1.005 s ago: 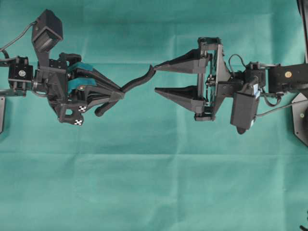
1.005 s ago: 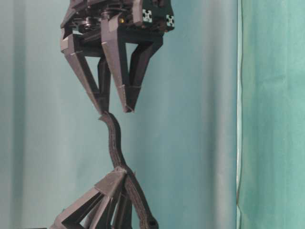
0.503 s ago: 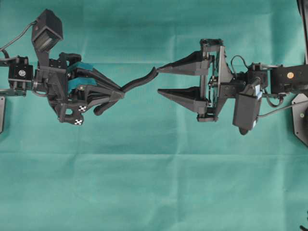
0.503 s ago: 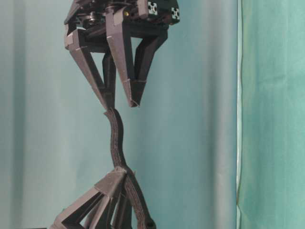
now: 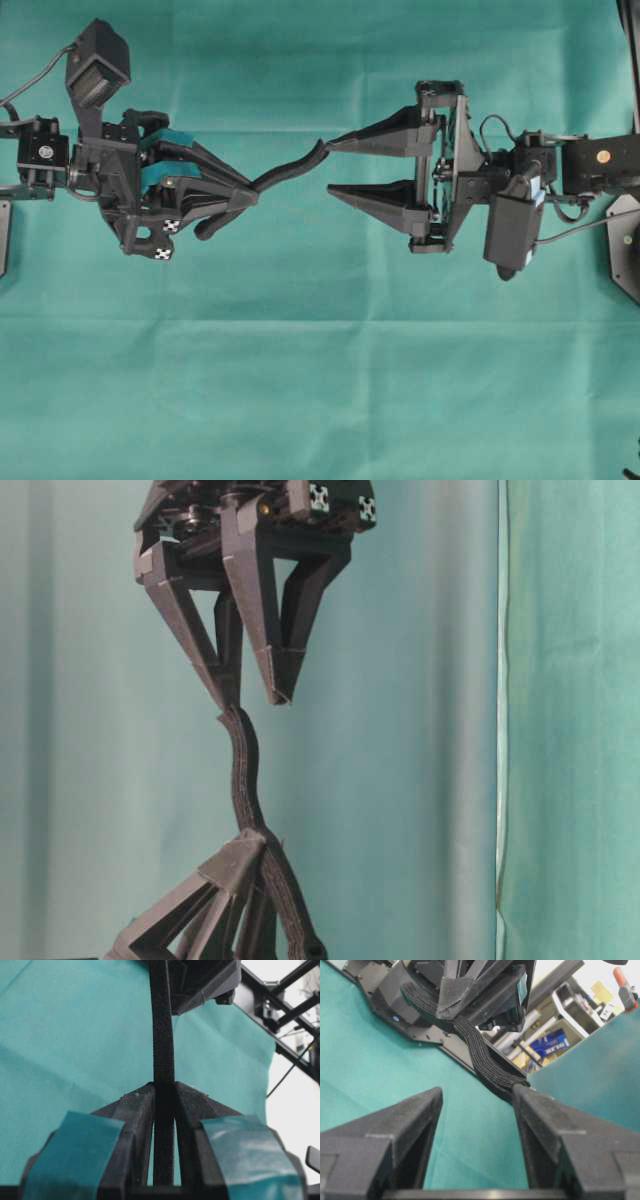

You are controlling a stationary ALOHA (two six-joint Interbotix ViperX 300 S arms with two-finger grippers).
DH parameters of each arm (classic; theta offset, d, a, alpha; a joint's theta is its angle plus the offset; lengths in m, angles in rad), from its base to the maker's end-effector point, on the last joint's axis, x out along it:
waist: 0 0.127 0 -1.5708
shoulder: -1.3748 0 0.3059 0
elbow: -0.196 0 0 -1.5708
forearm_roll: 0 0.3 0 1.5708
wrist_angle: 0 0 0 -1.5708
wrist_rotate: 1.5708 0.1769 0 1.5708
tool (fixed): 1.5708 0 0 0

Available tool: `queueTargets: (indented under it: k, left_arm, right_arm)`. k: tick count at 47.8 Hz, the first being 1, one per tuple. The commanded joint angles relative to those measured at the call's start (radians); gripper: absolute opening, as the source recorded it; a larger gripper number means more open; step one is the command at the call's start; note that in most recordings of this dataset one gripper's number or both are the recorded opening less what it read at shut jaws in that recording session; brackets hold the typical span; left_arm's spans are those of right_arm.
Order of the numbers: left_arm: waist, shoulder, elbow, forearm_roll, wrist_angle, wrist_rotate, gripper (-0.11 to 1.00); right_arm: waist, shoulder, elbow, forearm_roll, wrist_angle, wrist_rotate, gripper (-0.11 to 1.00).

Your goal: Peel off the Velcro with your right arm.

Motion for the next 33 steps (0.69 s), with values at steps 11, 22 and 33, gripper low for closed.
queueTargets:
  k: [11,22,33]
  left_arm:
    - [0.003,-0.012,-0.011,-0.002,-0.015,0.002,0.10]
    - [0.005,-0.012,-0.006,-0.002,-0.029,0.002,0.10]
    - [0.005,-0.012,-0.005,-0.002,-0.029,0.002,0.10]
  right_arm:
    - [0.003,-0.017,-0.029,-0.003,-0.012,0.003,0.14]
    - [0.005,-0.015,-0.031,-0.003,-0.014,0.003,0.19]
    - [0.003,-0.015,-0.031,-0.003,-0.014,0.003,0.40]
